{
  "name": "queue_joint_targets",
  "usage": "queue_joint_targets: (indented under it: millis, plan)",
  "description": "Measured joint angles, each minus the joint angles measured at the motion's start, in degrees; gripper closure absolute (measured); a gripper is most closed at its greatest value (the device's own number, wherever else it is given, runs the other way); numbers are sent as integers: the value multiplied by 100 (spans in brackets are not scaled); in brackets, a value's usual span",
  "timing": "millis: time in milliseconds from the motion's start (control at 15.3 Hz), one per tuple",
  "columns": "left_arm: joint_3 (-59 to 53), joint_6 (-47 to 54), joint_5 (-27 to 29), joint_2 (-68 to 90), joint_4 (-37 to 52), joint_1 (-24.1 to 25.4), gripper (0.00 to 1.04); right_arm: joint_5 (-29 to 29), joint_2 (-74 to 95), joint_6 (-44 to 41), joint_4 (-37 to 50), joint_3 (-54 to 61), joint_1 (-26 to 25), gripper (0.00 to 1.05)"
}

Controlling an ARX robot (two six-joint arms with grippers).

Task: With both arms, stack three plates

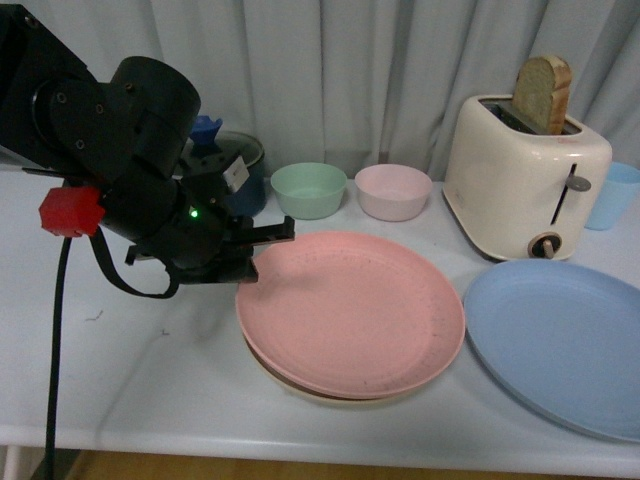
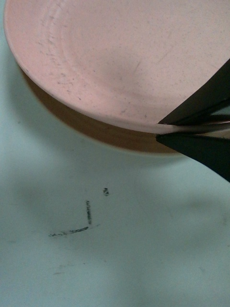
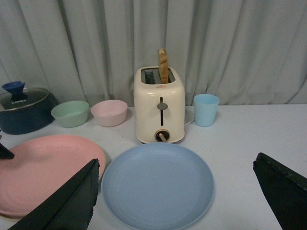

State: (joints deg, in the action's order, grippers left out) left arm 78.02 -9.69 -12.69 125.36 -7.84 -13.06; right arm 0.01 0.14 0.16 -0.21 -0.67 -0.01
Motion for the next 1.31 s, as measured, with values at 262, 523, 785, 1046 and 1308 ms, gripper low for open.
queue_joint_targets:
  millis: [262, 523, 785, 1046, 1308]
  plan:
    - [-280, 234, 116, -225, 256, 2, 53, 0, 0, 0, 0, 0, -2, 6]
    - [-2127, 1187, 367, -2669, 2194, 179, 8, 2, 0, 0, 0, 0, 0, 6]
    - [-4664, 1034, 2173, -3169, 6371, 374, 48, 0, 0, 0, 2, 0, 0, 6]
    - [-6524, 988, 1749, -5375, 6658, 872, 103, 0, 0, 0, 2, 0, 0, 6]
    - [-7187, 990, 1305, -5751, 6625, 1255, 103, 0, 0, 0, 2, 0, -2, 6]
